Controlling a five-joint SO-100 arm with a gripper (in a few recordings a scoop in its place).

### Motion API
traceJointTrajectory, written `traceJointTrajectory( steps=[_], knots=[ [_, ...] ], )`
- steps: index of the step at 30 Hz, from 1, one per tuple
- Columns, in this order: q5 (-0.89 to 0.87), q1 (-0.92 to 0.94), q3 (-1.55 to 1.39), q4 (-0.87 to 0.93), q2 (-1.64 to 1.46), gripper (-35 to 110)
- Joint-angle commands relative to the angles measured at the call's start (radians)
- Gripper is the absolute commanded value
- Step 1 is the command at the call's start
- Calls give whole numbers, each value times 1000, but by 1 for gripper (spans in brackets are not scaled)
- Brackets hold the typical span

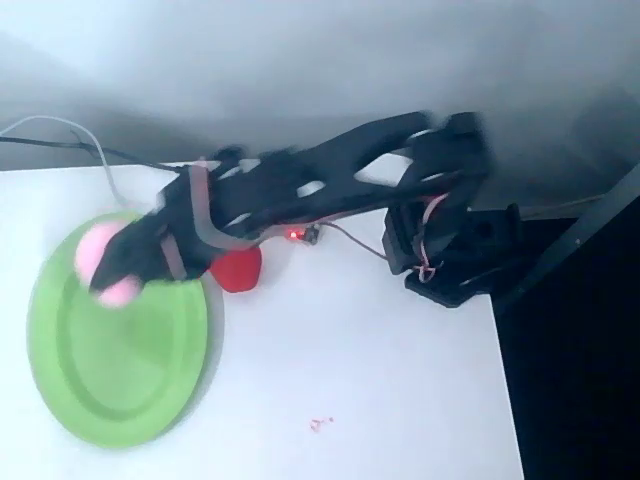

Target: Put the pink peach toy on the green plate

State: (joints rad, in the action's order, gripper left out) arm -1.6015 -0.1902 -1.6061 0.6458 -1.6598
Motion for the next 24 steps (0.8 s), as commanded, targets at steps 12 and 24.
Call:
traceJointTrajectory(
  steps=[12,24],
  knots=[
    [0,-81,325,35,448,0],
    [-132,-35,382,34,474,60]
  ],
)
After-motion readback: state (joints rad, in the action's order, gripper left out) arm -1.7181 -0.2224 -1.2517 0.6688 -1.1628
